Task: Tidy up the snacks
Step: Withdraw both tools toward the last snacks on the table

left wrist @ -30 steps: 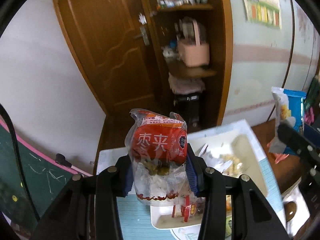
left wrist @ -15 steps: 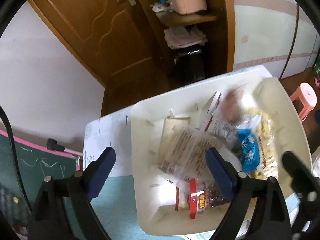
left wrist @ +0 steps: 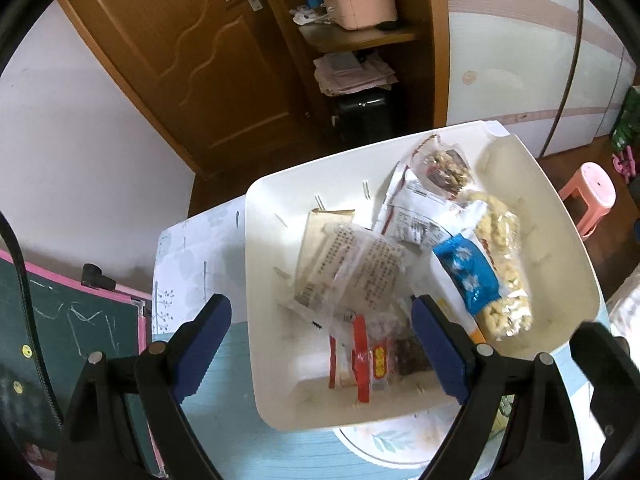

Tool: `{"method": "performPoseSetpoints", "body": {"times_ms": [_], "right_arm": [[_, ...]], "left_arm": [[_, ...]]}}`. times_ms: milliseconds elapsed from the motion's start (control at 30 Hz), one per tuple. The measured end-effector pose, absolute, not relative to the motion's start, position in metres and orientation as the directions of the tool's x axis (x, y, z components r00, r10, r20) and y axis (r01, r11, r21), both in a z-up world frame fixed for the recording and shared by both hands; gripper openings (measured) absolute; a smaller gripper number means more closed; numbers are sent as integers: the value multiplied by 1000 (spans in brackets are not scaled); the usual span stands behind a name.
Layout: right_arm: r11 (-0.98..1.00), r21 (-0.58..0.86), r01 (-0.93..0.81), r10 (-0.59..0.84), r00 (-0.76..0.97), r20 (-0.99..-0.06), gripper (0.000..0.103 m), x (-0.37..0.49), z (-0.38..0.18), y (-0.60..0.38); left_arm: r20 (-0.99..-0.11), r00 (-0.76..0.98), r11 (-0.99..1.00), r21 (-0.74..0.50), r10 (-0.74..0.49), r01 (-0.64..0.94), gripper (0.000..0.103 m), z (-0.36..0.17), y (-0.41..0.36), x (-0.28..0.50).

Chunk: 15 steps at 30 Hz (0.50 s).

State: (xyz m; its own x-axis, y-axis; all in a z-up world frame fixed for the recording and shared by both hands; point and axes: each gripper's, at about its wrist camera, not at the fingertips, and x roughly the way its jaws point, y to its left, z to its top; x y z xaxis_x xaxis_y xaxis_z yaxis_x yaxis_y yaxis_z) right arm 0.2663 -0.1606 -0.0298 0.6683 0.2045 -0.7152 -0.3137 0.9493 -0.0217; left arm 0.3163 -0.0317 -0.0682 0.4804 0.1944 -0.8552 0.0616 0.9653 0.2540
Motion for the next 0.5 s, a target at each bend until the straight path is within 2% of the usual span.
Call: {"method": "performPoseSetpoints", "body": {"times_ms": [267,500], "right_arm": [[952,-6,-306,223,707,-671,75,229,-15,-169],[967,46,-250,217,718,-661,75,199,-14,-191]], "left_arm": [[-835,502,959,280,223,40,91,-52,-29,292],[-837,513,974,225,192,2,91,-38,-14,266]]}}
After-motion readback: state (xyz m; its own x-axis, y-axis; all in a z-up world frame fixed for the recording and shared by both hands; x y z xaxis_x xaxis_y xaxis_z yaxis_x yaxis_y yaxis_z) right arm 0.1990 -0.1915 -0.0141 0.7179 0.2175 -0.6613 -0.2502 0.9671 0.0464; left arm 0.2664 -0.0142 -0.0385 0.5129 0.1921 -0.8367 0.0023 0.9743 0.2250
